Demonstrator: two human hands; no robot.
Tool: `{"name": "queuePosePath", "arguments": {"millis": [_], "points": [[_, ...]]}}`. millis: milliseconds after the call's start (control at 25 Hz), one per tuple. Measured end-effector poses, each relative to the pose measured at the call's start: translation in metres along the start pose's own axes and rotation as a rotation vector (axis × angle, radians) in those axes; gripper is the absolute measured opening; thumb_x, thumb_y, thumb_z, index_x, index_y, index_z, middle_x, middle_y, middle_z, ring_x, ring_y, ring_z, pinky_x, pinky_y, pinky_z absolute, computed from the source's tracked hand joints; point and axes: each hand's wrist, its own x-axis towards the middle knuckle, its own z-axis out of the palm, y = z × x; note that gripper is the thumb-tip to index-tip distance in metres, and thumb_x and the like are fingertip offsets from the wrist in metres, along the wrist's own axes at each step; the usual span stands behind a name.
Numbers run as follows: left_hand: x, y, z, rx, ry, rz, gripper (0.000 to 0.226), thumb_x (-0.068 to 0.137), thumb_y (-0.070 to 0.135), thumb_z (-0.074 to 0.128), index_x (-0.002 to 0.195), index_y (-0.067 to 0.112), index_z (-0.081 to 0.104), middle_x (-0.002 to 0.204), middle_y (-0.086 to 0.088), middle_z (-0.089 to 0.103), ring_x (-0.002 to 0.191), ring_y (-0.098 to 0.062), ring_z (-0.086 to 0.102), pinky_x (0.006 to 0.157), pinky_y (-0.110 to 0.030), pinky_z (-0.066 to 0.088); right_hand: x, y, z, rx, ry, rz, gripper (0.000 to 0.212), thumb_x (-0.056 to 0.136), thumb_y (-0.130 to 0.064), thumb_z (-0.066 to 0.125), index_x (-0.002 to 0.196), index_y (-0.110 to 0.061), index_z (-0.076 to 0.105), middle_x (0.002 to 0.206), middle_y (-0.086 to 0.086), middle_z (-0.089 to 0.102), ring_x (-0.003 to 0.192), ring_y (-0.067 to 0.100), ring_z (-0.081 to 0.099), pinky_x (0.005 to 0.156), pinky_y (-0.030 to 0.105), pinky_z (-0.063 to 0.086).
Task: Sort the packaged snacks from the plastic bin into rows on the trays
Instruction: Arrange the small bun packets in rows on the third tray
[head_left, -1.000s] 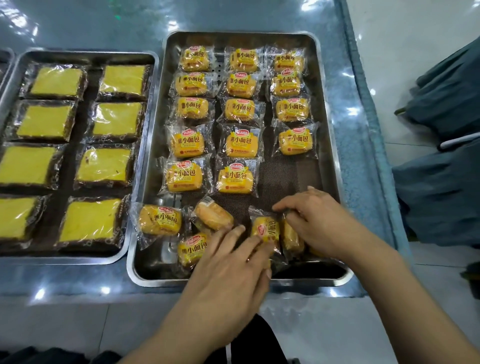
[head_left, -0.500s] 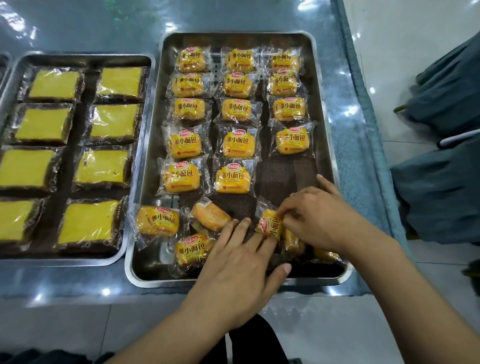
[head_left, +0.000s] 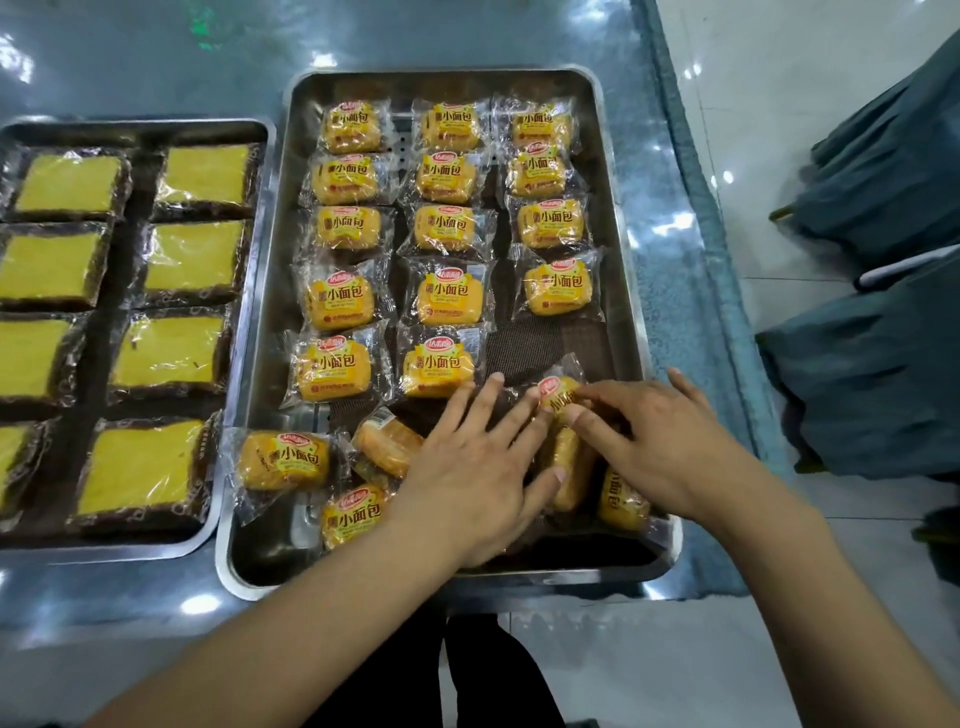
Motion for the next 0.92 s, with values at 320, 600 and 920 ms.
{"name": "queuePosePath", "arguments": {"millis": [320,600,920], "points": [[0.047,-0.025,-0.016,0.244,0.040,0.006,0.062,0.103,0.051,0.014,0.159,0.030,-0.002,0.167,0.003,-0.008,0.153,-0.035,-0.011,0.122,-0.055,-0.006,0.003,0.007,0.015,-0.063,0.118,-0.010,0.072,0.096,-0.063,0.004,0.151,-0.033,0.039,0.153,-0.012,0.045,0.150,0.008,0.023,0.125,0.043,-0.003],[0.055,-0.030,-0.021,0.219,0.039,-0.028,0.065,0.103,0.045,0.030,0.159,0.032,0.001,0.168,0.004,-0.007,0.153,-0.035,-0.003,0.122,-0.052,-0.008,0.010,0.006,0.016,-0.107,0.137,-0.018,0.069,0.099,-0.058,0.005,0.155,-0.030,0.034,0.156,-0.014,0.040,0.152,0.008,0.014,0.124,0.046,-0.009],[-0.010,-0.003,-0.022,-0.086,0.122,-0.069,0.060,0.104,0.036,0.032,0.159,0.030,0.009,0.167,0.009,0.007,0.154,-0.024,-0.002,0.124,-0.046,-0.004,-0.019,0.007,0.020,-0.062,0.385,-0.185,0.032,0.094,-0.020,0.058,0.124,-0.020,0.068,0.120,0.000,0.070,0.126,0.019,0.055,0.124,0.042,0.016]]}}
